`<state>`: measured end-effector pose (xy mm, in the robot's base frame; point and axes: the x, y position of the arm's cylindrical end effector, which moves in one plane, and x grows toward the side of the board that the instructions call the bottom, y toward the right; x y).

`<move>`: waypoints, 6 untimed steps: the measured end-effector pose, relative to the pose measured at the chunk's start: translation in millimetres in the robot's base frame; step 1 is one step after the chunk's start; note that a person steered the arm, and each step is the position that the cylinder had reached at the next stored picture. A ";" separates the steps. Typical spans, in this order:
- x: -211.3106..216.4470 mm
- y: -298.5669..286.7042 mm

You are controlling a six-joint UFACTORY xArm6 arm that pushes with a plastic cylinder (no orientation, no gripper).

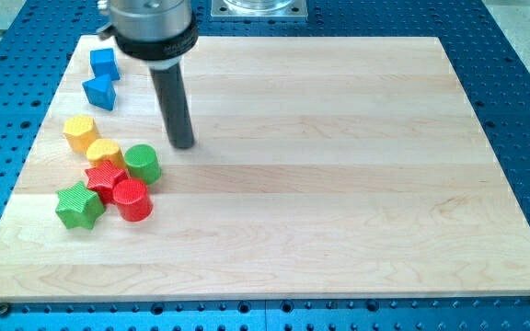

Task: Slide the hexagon to the left of the green star

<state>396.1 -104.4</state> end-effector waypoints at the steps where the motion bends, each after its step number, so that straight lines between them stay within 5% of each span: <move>1: -35.6 -12.0; 6: -32.4 -127.8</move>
<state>363.7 -232.2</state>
